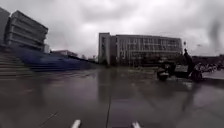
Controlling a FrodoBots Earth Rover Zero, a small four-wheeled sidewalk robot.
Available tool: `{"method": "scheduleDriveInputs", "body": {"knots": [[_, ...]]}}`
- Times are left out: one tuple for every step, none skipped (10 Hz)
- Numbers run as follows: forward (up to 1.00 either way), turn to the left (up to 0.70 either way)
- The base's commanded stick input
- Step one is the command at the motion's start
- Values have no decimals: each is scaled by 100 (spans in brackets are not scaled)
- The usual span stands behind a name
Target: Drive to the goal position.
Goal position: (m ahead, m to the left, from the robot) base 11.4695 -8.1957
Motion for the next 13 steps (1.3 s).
{"method": "scheduleDriveInputs", "body": {"knots": [[100,0],[100,0],[100,0],[100,0],[100,0],[100,0],[100,0],[100,0],[100,0],[100,0],[100,0],[100,0],[100,0]]}}
